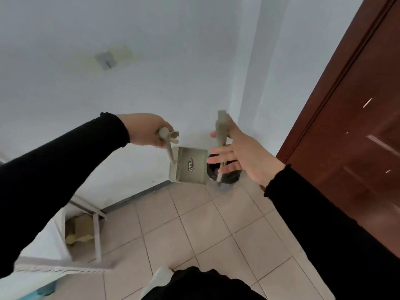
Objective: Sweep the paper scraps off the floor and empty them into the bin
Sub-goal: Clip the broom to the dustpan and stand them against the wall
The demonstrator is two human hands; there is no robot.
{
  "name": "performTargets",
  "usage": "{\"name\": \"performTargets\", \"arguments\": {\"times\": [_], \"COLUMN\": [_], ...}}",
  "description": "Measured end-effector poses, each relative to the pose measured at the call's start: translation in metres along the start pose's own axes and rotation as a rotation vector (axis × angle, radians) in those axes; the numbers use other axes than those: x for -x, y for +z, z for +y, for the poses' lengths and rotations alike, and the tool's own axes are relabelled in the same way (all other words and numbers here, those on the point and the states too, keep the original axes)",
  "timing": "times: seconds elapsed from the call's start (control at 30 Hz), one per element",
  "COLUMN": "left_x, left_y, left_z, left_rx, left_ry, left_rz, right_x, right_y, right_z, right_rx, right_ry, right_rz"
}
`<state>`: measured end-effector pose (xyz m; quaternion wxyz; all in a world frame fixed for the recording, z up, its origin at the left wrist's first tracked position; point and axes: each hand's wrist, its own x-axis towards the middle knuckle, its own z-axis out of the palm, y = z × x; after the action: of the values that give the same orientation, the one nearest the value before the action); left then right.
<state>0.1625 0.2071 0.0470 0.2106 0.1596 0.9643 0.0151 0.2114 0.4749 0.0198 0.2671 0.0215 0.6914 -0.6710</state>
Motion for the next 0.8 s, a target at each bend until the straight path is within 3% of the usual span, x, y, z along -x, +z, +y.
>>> {"name": "performTargets", "arguments": {"times": [0.1, 0.37, 0.5, 0.8], "left_x": [0.015, 0.037, 0.044, 0.065], "left_y": [-0.026, -0.046, -0.049, -0.044], "left_z": [-0.022, -0.057, -0.069, -0.130], "left_rx": [0.054, 0.160, 0.150, 0.302], "left_ry": [-0.058, -0.085, -0.085, -0.099], "left_rz": [0.098, 0.259, 0.285, 0.240], "right_x": [-0.008, -0.045, -0.066, -0.101], "right_y": [0.019, 0.080, 0.117, 0.173], "right_z": [-0.045, -0.123, -0.130, -0.128], "right_rx": [0.230, 0.743, 0.871, 0.865], "right_ry": [-0.192, -0.694, -0.752, -0.794], "right_rz": [-0.058, 0.094, 0.057, -0.048]}}
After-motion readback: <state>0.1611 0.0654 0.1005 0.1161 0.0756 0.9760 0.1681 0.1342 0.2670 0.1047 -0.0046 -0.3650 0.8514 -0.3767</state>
